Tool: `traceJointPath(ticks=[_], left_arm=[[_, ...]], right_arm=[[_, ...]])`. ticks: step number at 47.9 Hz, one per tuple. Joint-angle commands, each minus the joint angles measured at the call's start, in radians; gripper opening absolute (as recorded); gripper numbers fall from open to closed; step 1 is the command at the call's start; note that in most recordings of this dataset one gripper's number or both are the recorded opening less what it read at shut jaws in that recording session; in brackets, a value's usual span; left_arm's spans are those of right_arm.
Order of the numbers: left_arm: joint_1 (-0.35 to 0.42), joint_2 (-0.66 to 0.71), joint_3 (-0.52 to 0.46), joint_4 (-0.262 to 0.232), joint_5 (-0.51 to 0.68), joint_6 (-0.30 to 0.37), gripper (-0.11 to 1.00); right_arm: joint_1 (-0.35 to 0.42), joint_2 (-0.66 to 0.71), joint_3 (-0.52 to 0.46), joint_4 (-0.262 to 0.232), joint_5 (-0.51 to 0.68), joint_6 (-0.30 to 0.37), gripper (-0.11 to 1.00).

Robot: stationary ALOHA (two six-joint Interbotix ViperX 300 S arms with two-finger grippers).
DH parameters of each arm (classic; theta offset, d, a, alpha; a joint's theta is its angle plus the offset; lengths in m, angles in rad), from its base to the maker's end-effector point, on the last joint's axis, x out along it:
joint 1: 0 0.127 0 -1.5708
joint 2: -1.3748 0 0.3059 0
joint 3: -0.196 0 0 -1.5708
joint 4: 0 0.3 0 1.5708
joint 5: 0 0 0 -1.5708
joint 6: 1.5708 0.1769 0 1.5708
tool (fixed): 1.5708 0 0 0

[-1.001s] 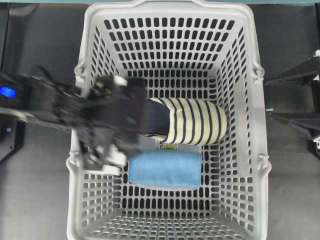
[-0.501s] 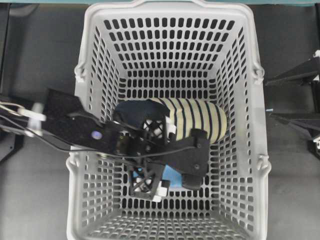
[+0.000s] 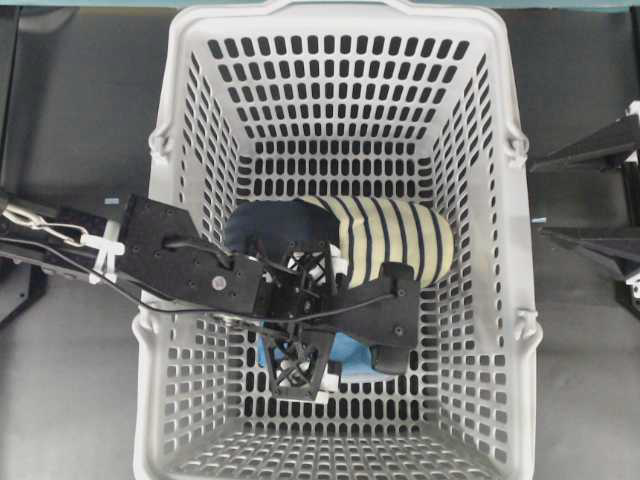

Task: Pick up the blue cloth from the shopping basket with the left arm.
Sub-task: 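Lower the left gripper onto the blue cloth and close on it, then lift the gripped blue cloth upward out of the basket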

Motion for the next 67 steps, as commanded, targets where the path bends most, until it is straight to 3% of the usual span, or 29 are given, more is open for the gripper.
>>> traceJointPath(ticks=[1, 5, 13, 16, 23, 37, 43, 67], left_arm=[[0.0, -0.006, 0.0, 0.003, -0.002, -0.002, 0.82], [-0.002, -0.008, -0.003, 0.003, -0.002, 0.006, 0.68], [-0.002, -0.043, -0.029, 0.003, 0.003, 0.014, 0.21], [-0.002, -0.066, -0.048, 0.003, 0.014, 0.025, 0.1], [-0.002, -0.112, -0.123, 0.003, 0.075, 0.049, 0.09], [-0.002, -0.158, -0.394, 0.003, 0.356, 0.061, 0.09], [-0.002, -0.156, -0.471, 0.003, 0.422, 0.063, 0.09], [0.0, -0.149, -0.485, 0.003, 0.431, 0.058, 0.09]], right_arm=[[0.0, 0.005, -0.006, 0.002, -0.005, 0.002, 0.75], [0.0, 0.005, -0.003, 0.003, -0.005, 0.002, 0.74], [0.0, 0.005, 0.003, 0.003, -0.005, 0.002, 0.74], [0.0, 0.005, 0.003, 0.003, -0.005, 0.002, 0.74], [0.002, 0.005, 0.003, 0.003, -0.005, 0.002, 0.74], [0.0, 0.005, 0.005, 0.003, -0.005, 0.002, 0.74], [0.0, 0.005, 0.005, 0.002, -0.005, 0.002, 0.74], [0.0, 0.005, 0.009, 0.003, -0.008, 0.002, 0.74]])
